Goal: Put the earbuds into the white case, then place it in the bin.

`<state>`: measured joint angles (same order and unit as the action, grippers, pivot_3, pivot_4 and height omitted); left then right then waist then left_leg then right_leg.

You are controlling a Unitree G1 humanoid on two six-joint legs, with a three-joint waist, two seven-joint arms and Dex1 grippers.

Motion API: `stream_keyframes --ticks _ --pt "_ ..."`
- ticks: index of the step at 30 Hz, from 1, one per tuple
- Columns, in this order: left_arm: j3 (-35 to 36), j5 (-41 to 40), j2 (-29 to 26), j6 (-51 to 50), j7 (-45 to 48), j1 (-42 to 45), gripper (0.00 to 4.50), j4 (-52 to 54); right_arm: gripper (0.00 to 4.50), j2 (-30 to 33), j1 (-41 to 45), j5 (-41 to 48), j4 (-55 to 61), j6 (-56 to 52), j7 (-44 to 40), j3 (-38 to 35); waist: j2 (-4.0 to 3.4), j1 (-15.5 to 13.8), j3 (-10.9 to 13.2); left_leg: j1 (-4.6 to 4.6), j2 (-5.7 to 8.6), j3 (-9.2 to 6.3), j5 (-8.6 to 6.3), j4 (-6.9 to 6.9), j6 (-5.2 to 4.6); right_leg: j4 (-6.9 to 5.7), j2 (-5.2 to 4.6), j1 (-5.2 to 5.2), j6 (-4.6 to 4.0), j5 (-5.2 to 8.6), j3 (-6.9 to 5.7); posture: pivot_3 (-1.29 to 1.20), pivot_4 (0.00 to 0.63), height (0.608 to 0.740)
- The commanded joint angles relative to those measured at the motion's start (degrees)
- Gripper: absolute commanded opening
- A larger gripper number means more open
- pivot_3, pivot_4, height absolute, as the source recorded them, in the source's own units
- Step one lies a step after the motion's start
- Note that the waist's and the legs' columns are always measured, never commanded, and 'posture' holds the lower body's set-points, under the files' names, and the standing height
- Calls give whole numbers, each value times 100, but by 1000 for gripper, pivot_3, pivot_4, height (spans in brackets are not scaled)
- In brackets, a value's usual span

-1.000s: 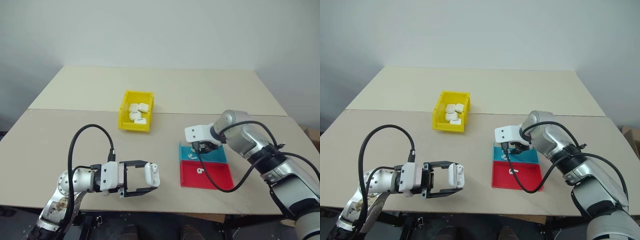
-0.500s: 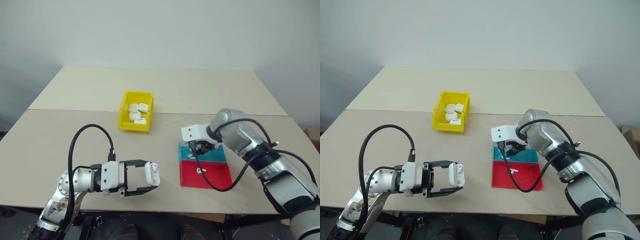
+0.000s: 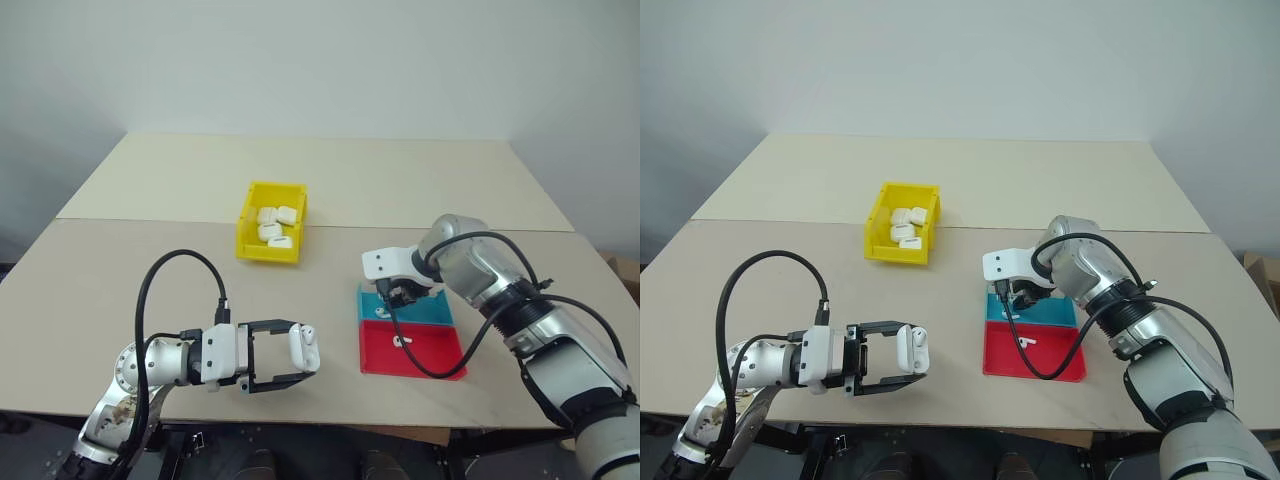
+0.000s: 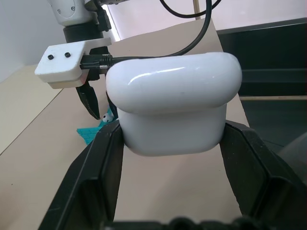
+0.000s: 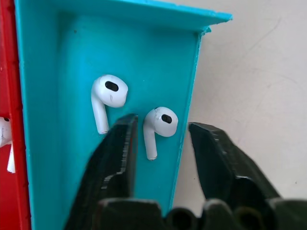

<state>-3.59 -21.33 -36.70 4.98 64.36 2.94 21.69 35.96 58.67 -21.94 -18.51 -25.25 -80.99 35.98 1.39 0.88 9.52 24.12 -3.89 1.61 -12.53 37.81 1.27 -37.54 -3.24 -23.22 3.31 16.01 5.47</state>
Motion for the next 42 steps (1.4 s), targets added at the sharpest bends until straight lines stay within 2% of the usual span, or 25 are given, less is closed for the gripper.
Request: stream_keyframes --ticks 1,9,11,25,29,37,42 --pt "5 -26 -28 122 -17 -13 2754 145 2061 23 110 -67 100 80 -3 -99 0 0 0 0 0 0 0 0 0 0 0 0 0 0 0 0 150 740" --pt "5 -7 -17 183 9 -17 2754 92 2061 -17 131 -76 81 33 -12 -112 0 0 0 0 0 0 0 0 0 0 0 0 0 0 0 0 150 740" --pt "4 -5 -15 182 13 -14 2754 90 1689 1 107 -71 110 70 -17 -113 0 0 0 0 0 0 0 0 0 0 0 0 0 0 0 0 150 740" --pt "-7 16 8 195 33 9 2754 68 1689 21 39 -139 122 159 40 -90 0 0 0 0 0 0 0 0 0 -1 0 0 0 0 0 0 150 740" --pt "-8 5 2 186 38 16 2754 81 880 64 -21 -114 223 223 -62 -90 0 -1 0 0 0 0 0 0 0 -1 0 0 0 0 0 0 150 740" --pt "2 -20 -11 129 30 38 2754 115 880 114 -119 -153 434 189 -55 -125 0 -1 0 -1 0 0 0 0 0 -2 0 0 0 0 0 0 150 740" --pt "15 -193 127 -56 -117 255 2754 202 880 284 -97 92 962 -276 -45 -632 0 -6 0 0 0 0 0 0 0 -2 0 0 0 0 0 0 150 740"
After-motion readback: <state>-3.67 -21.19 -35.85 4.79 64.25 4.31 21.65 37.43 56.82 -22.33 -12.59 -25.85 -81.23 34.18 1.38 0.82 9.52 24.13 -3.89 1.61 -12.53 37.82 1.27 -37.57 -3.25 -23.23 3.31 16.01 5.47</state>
